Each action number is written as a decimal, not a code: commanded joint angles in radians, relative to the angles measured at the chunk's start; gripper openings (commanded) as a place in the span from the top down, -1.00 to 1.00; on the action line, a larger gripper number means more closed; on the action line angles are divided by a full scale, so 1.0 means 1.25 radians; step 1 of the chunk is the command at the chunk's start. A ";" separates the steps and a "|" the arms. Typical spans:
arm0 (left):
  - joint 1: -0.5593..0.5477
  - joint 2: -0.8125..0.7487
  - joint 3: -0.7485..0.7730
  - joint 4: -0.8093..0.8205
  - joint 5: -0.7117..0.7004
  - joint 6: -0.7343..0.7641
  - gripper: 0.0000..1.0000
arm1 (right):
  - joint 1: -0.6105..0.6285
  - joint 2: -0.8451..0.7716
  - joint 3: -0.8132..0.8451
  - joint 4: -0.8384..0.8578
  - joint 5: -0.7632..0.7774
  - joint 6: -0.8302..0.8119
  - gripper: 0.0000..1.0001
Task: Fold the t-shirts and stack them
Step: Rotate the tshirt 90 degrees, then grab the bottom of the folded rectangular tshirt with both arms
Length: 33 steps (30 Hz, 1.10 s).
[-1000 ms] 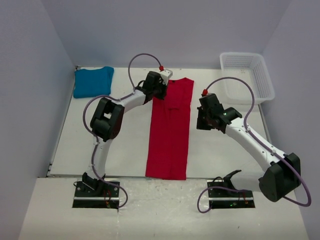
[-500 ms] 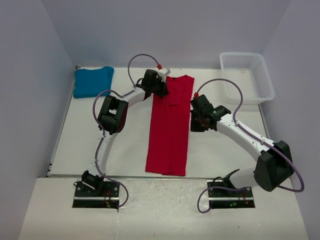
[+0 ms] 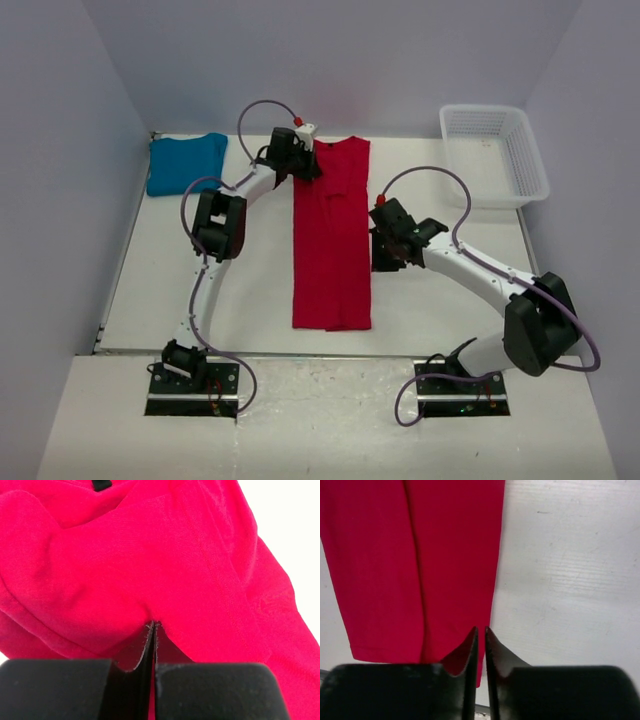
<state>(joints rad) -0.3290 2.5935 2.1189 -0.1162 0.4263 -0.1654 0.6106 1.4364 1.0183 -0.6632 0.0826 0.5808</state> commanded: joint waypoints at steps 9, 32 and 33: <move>0.001 -0.128 -0.069 0.029 0.057 -0.029 -0.54 | 0.005 -0.099 -0.203 0.168 -0.130 0.096 -0.01; -0.152 -0.707 -0.711 -0.094 -0.360 -0.245 -0.36 | 0.064 -0.235 -0.496 0.364 -0.227 0.215 0.42; -0.153 -0.731 -0.778 -0.091 -0.363 -0.251 -0.34 | 0.065 -0.231 -0.500 0.376 -0.229 0.213 0.63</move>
<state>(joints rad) -0.5182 1.7771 1.2751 -0.2218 0.0895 -0.4011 0.6846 1.1454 0.4107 -0.2535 -0.1883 0.8288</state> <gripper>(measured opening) 0.681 0.256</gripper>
